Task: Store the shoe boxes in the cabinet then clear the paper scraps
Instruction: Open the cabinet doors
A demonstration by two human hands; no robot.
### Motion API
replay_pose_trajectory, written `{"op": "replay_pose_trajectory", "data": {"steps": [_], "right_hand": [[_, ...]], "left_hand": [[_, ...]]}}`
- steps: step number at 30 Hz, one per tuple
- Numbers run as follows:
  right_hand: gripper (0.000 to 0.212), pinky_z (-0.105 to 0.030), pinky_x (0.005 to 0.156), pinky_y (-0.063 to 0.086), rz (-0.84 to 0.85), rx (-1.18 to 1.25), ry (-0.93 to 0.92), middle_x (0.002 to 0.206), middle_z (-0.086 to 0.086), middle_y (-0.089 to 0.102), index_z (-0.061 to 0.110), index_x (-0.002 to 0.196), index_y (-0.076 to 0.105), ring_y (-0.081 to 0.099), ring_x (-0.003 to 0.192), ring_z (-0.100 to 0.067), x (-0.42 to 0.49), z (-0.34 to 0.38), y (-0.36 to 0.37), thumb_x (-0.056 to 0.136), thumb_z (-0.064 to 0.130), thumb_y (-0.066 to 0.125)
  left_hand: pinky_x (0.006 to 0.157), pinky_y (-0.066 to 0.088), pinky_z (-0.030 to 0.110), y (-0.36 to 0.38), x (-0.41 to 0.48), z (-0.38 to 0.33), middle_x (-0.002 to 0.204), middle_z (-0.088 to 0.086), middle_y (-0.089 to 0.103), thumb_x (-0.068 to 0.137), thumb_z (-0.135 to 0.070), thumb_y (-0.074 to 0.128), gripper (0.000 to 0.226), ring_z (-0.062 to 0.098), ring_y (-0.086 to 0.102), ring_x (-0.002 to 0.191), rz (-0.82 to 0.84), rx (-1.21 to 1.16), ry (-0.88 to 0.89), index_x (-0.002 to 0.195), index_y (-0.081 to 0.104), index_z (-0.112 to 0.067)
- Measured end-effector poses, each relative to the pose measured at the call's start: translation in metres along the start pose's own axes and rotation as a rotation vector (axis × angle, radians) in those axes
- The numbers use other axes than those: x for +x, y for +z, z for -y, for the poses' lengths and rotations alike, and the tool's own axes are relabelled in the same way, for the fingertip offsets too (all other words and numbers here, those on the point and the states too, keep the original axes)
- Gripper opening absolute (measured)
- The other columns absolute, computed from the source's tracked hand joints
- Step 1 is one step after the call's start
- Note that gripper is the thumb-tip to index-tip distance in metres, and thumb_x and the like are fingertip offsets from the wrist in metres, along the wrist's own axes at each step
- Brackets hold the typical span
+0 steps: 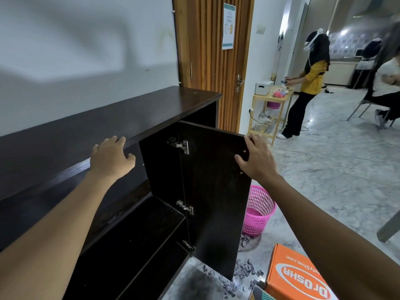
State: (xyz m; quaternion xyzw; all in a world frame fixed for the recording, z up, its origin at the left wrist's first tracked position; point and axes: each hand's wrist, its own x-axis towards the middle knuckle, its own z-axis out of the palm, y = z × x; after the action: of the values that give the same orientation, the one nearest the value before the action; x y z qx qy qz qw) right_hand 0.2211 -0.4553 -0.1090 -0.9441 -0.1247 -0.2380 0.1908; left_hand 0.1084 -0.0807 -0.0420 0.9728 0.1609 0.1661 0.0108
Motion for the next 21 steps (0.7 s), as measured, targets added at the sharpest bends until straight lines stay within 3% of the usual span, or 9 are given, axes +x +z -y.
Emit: {"op": "replay_pose_trajectory", "data": {"steps": [4,7,9,12,21], "right_hand": [[0.054,-0.043,0.111,0.038,-0.098,0.193,-0.004,0.149,-0.007,0.045,0.014,0.141,0.05,0.039,0.14,-0.024,-0.035,0.005,-0.024,0.093,0.034,0.062],[0.044,-0.034,0.1,0.044,-0.023,0.331,0.035,0.137,-0.003,0.058,0.018,0.135,0.056,0.053,0.126,-0.018,-0.08,0.003,-0.04,0.094,0.033,0.062],[0.042,-0.038,0.101,0.048,0.028,0.333,0.057,0.134,-0.001,0.061,0.019,0.132,0.059,0.056,0.123,-0.018,-0.112,-0.006,-0.045,0.094,0.034,0.062],[0.039,-0.044,0.101,0.048,0.088,0.336,0.111,0.131,-0.004,0.064,0.017,0.129,0.063,0.059,0.12,-0.022,-0.164,-0.026,-0.048,0.092,0.03,0.066],[0.034,-0.029,0.094,0.046,0.165,0.373,0.359,0.127,-0.002,0.065,0.017,0.125,0.065,0.061,0.112,-0.019,-0.299,-0.101,-0.06,0.094,0.027,0.065]], "left_hand": [[0.106,0.04,0.049,-0.011,-0.029,-0.038,0.142,0.013,0.051,0.093,-0.034,0.051,0.056,0.032,0.048,0.129,-0.039,-0.184,0.019,0.144,0.044,-0.015],[0.099,0.046,0.044,-0.006,-0.06,-0.08,0.14,0.005,0.054,0.095,-0.04,0.049,0.05,0.025,0.056,0.121,0.054,-0.33,0.093,0.141,0.049,-0.021],[0.093,0.049,0.04,0.004,-0.08,-0.108,0.134,0.001,0.058,0.095,-0.042,0.049,0.046,0.02,0.06,0.114,0.109,-0.388,0.171,0.136,0.054,-0.023],[0.092,0.047,0.034,0.028,-0.116,-0.146,0.131,-0.004,0.061,0.096,-0.044,0.047,0.043,0.015,0.057,0.121,0.191,-0.423,0.28,0.133,0.056,-0.024],[0.09,0.054,0.041,0.106,-0.24,-0.227,0.116,-0.006,0.069,0.091,-0.044,0.047,0.039,0.013,0.063,0.107,0.5,-0.623,0.305,0.123,0.064,-0.029]]}}
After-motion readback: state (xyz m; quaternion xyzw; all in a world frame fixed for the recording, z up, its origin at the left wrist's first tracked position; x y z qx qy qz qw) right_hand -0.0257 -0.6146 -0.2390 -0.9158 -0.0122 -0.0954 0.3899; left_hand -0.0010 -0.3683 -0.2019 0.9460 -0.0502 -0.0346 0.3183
